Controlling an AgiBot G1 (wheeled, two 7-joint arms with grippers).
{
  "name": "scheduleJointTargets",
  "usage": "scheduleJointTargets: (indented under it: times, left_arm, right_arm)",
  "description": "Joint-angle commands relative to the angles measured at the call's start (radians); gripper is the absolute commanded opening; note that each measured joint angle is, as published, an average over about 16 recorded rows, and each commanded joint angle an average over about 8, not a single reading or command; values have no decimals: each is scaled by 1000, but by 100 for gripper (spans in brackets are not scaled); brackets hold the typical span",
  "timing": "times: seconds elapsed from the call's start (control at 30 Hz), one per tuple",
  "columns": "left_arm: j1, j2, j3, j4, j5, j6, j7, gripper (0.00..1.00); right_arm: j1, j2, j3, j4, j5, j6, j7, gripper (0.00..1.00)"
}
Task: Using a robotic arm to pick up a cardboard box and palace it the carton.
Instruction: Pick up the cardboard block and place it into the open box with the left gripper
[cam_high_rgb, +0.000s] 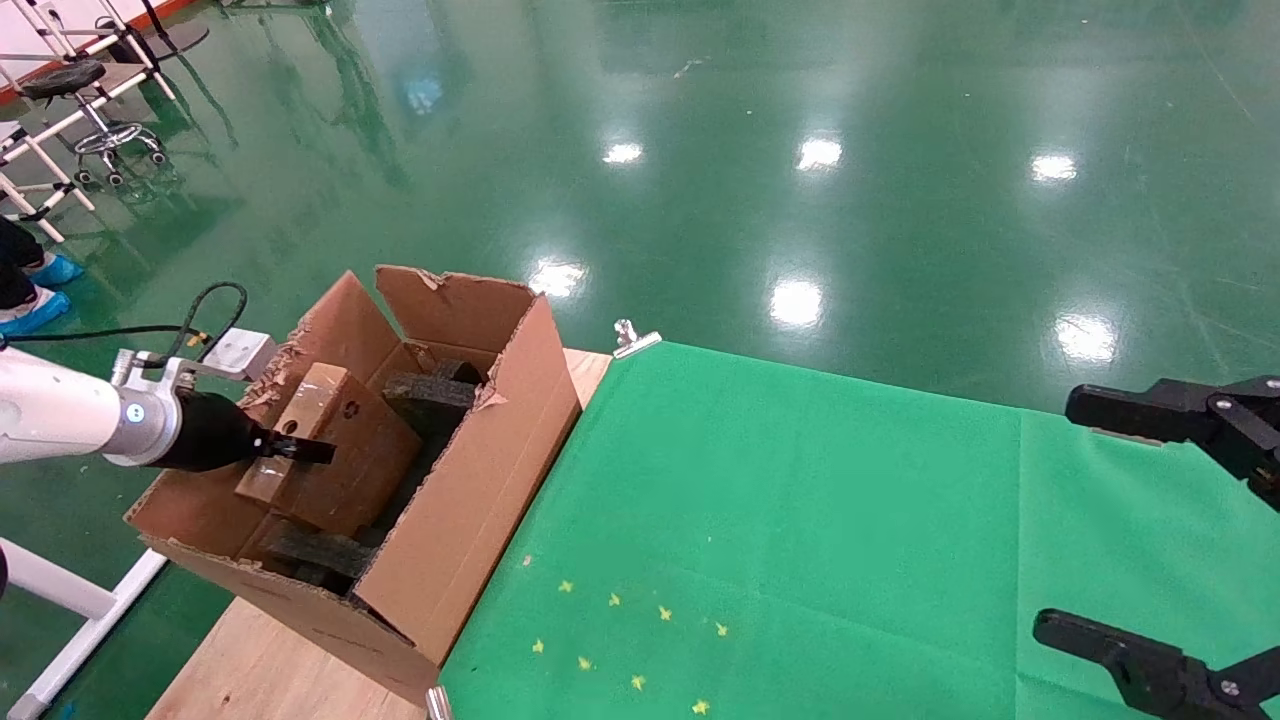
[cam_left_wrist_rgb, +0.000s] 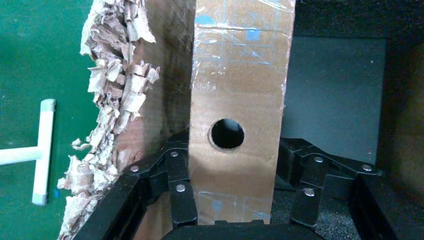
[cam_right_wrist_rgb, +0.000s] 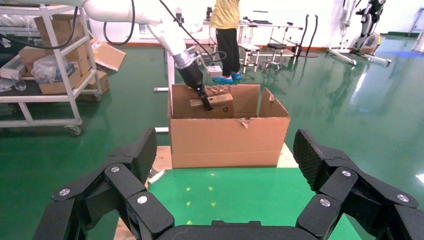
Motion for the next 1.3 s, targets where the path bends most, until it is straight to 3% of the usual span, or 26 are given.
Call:
scheduleJointTargets:
  times: [0.03,0.47,0.77,1.3]
  left_arm:
    - [-1,-1,0,0,0,0,0,100]
    - [-35,-5,9,3,11,34,-14,100]
    - [-125,-23,-5,-12,-9,103,-38,100]
    - [-341,-91,-88,-76,-131,368,-105,100]
  right_arm:
    - [0,0,0,0,0,0,0,100]
    - [0,0,0,0,0,0,0,100]
    - [0,0,0,0,0,0,0,100]
    - [0,0,0,0,0,0,0,100]
